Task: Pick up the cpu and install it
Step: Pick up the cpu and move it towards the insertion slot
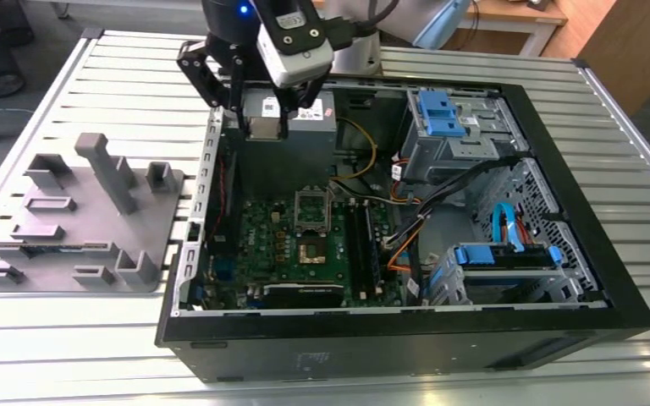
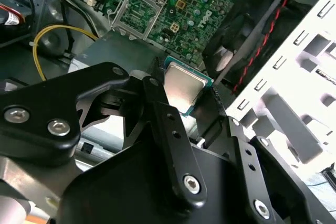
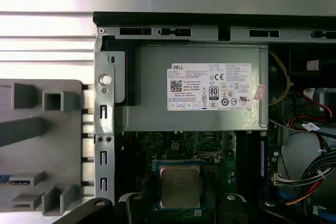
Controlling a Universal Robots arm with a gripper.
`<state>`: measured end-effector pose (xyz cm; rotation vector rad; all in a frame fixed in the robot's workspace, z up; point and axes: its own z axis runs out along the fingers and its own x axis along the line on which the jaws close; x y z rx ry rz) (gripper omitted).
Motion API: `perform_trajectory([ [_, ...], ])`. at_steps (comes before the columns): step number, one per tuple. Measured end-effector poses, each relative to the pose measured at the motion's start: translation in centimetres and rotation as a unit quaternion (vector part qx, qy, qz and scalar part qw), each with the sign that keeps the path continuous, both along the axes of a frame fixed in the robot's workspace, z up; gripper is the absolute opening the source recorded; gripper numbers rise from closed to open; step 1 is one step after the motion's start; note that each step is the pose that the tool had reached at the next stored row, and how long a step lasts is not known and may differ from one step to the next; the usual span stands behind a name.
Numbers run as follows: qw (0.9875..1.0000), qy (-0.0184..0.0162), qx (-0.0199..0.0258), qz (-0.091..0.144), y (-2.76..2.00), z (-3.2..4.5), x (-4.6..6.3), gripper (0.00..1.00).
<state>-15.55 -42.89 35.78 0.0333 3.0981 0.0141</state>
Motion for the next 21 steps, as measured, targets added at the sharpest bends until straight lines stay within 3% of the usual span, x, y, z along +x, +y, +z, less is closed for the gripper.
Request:
perform_trajectory([
  [21, 1.0000, 0.0000, 0.0000, 0.000, 0.00, 0.00, 3.4, 0.47],
])
